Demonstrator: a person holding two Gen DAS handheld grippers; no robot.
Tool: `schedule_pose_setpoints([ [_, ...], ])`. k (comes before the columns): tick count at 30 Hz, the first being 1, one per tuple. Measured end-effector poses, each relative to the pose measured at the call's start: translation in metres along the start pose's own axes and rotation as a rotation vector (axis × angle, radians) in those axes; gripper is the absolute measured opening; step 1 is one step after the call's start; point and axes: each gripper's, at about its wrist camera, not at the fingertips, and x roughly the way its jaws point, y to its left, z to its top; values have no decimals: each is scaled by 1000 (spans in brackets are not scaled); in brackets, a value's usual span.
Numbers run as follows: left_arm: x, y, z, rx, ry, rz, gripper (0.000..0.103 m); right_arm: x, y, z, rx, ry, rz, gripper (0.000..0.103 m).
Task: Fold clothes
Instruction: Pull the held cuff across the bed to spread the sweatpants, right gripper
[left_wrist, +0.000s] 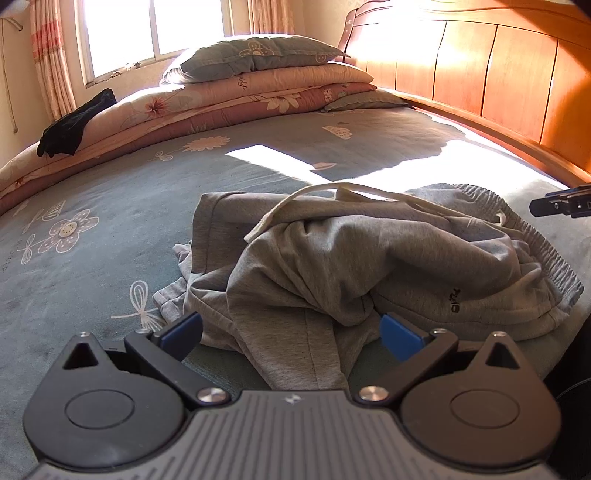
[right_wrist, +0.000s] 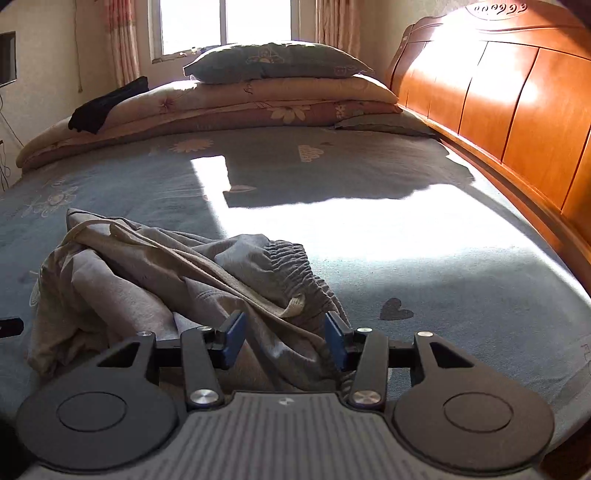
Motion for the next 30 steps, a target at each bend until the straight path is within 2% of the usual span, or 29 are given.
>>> schedule_pose_setpoints([
  [3, 2, 8, 2, -7, -9, 3, 102, 17, 27, 17, -75, -9, 91, 59],
  [7, 8, 23, 1, -17, 1, 32, 102, 42, 76, 27, -192, 9, 222, 59],
  [14, 21, 58, -15, -93, 46, 67, 102, 59, 133, 28, -243, 25, 360, 60],
  [17, 24, 70, -19, -128, 51, 70, 102, 55, 144, 22, -276, 10, 344, 60],
  [24, 27, 70, -21, -138, 43, 32, 102, 46, 124, 28, -253, 6, 278, 60],
  [27, 27, 64, -19, -135, 38, 17, 102, 39, 104, 30, -242, -25, 228, 60],
  [30, 26, 57, -17, -114, 32, -1, 102, 39, 72, 34, -206, -36, 132, 62],
])
